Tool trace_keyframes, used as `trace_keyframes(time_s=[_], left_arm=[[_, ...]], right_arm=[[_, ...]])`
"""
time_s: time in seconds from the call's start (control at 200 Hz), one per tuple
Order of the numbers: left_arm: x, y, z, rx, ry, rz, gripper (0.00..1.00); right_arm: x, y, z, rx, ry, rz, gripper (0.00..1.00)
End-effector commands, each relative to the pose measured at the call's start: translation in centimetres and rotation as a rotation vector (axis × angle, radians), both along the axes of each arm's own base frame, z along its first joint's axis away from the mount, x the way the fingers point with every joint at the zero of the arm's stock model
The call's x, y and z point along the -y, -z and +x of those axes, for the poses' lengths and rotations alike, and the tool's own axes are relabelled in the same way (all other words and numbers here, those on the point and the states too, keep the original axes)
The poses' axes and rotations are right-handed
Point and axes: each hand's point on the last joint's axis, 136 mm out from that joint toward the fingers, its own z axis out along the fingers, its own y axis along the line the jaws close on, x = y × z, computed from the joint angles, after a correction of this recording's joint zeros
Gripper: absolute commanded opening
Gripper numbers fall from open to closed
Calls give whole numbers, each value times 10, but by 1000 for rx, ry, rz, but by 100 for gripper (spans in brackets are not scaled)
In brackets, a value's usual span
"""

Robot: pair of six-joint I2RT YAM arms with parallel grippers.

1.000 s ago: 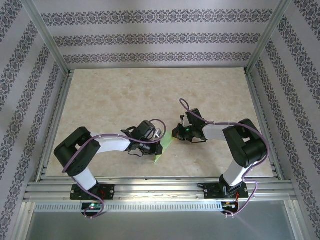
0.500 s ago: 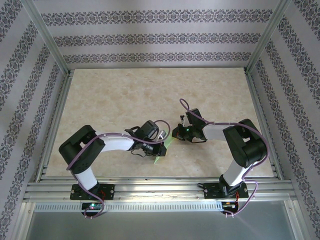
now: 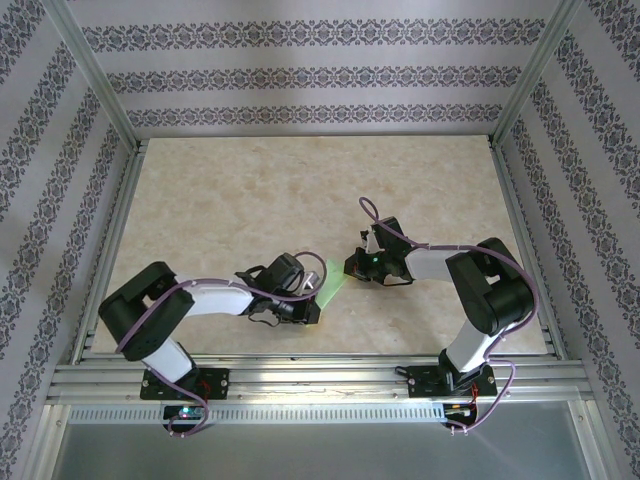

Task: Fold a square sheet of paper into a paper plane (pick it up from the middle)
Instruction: Fold the wing for the fifth time at the center of the table.

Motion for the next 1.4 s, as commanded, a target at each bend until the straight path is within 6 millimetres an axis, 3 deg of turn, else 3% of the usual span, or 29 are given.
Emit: trace_keyframes(time_s=[0.0,0.13,0.35,0.505,0.719,0.859,1.394], left_arm=[[-3,-21,2,56,-24,-14,8],[-12,-43,25,166,-105,-17,8],[-39,-45,64,190,-245,18,9],[-46,-36,78,154,-279,34,16],[-37,-23,82,95,-222,36,24],[-27,-15,82,52,-187,20,28],[-10,-7,87,-3,-147,-16,22]], right_arm=[[20,28,-16,-80,27,-93,0],[5,9,-9,-31,-20,-40,1],[-9,-45,8,108,-48,38,7],[1,-68,5,167,-25,33,15],[23,-66,-14,162,53,22,21],[26,-58,-24,135,66,28,23],[27,-50,-31,102,75,35,26]])
